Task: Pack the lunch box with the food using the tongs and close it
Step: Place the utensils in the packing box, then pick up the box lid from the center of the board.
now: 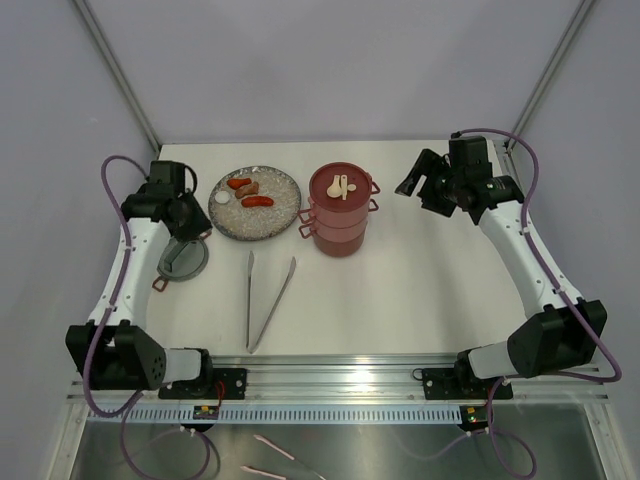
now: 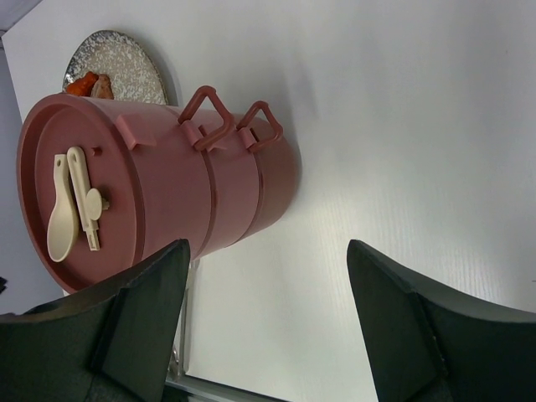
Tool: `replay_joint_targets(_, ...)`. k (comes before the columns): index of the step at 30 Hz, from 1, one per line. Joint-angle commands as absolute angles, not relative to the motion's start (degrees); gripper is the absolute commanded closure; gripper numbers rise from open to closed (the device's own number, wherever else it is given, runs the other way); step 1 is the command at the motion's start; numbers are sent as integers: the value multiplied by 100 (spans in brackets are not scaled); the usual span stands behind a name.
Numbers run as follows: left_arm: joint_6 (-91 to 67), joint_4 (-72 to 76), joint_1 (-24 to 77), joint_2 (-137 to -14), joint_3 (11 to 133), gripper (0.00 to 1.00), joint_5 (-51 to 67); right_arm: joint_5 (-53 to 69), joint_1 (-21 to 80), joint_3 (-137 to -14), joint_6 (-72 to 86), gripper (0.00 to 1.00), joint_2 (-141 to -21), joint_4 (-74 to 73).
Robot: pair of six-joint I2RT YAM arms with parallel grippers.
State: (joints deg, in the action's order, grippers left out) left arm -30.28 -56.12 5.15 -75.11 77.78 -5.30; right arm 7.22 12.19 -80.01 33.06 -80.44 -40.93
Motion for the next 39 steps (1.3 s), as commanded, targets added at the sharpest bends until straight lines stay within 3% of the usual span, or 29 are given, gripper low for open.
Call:
replay_joint_targets(1,-3243,-5449,-350,-7199,7007,64,-184,931,1187,-8051,3252,17,-8103,-3841)
replay_joint_targets(5,-3305,-5265,-1036,-7443,6820,66,-96,1019,1178,-8068,3217,17,-8112,-3779)
replay_joint_targets(7,-3252,-5344,-1081,-7680,6908,63,-394,1072,1187,-8051,3208,17,-8095,-3735)
replay_joint_targets(9,-3155,-5414,-1090,-8006,7066,41,-851,1090,1187,-7998,3217,17,-8060,-3692)
replay_joint_targets(10,-3051,-5397,-1099,-8094,7110,21,-1035,1107,1187,-7981,3208,17,-8042,-3683)
replay_joint_targets(13,-2805,-5204,-1107,-8524,7303,1,-1020,1177,1187,-7945,3208,17,-8042,-3648)
replay_joint_targets(17,-2392,-5291,-1195,-9569,7961,1,-694,1266,1195,-7945,3173,17,-8095,-3604)
replay_joint_targets(23,-1846,-5248,-1248,-10134,8271,1,-1775,1292,1187,-7823,3199,17,-7998,-3525)
replay_joint_targets(28,-1679,-4606,-1529,-10493,8191,1,-231,1494,1187,-7822,3199,17,-8103,-3471)
replay_joint_targets(39,-1898,-4509,-1521,-10126,7261,11,491,1529,1187,-7910,3164,17,-8165,-3445)
